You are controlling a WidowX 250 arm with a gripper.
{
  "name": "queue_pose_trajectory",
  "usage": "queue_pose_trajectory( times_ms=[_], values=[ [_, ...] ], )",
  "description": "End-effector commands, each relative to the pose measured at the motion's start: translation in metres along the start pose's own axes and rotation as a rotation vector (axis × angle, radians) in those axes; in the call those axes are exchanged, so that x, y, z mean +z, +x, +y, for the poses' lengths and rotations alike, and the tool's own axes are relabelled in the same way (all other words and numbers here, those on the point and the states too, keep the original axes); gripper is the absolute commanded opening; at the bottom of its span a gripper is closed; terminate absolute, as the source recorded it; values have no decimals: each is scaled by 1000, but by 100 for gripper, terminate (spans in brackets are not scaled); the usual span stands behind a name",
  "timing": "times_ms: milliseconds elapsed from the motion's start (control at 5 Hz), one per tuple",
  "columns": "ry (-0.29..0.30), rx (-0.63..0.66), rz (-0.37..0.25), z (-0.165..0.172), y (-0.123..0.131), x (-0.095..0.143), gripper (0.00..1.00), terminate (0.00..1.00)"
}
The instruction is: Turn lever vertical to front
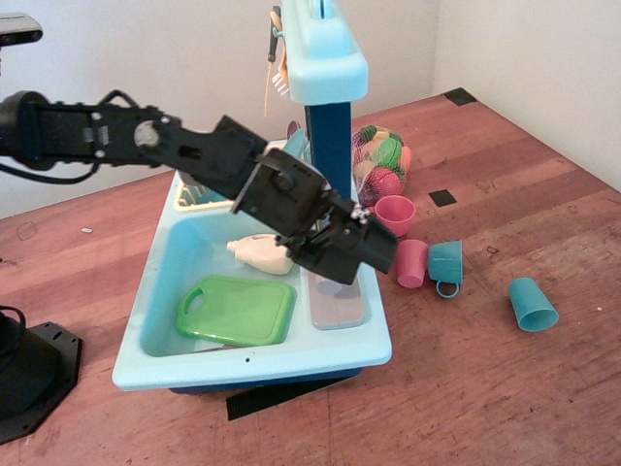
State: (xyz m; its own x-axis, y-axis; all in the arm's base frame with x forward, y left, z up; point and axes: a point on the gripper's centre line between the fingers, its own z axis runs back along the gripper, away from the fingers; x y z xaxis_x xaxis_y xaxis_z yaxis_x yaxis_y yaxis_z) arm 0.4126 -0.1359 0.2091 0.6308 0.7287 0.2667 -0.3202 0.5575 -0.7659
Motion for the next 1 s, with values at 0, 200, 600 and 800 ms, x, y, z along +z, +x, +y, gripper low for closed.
queue_pose_trajectory(
  times_ms=[0,200,600,800],
  values=[
    [-27,28,-100,3,16,25,100,0],
    [-5,44,-107,7,17,26,100,0],
    [70,70,-35,6,16,7,100,0],
    [88,80,-15,15,9,10,100,0]
  ],
)
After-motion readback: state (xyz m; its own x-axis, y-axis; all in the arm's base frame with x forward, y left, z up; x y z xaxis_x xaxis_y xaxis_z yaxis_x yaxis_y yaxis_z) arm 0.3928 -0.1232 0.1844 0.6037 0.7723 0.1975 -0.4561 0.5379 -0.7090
